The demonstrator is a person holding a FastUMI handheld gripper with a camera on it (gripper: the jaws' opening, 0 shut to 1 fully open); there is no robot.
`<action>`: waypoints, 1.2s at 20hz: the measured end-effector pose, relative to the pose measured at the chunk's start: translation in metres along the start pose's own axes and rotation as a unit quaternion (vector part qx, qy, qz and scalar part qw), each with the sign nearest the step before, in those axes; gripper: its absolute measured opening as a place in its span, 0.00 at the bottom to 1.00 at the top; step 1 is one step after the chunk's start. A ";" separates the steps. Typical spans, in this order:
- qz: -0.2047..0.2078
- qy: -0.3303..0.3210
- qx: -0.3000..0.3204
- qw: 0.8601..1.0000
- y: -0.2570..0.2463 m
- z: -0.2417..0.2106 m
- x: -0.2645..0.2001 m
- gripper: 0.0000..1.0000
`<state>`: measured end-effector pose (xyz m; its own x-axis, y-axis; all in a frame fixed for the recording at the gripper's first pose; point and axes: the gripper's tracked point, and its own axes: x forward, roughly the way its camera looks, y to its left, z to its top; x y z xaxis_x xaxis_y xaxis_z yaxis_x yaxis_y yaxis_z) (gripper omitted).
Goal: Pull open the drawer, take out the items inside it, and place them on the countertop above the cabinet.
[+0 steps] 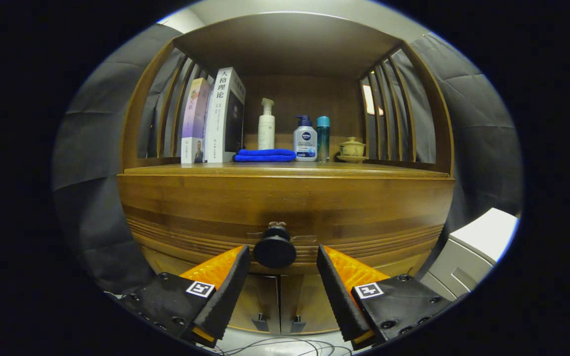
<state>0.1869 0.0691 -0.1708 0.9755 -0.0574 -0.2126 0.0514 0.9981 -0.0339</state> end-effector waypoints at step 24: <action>0.014 -0.010 -0.005 1.000 0.014 0.006 0.012 0.43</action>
<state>0.2010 0.0830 -0.1680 0.9808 -0.0282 -0.1932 0.0214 0.9991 -0.0372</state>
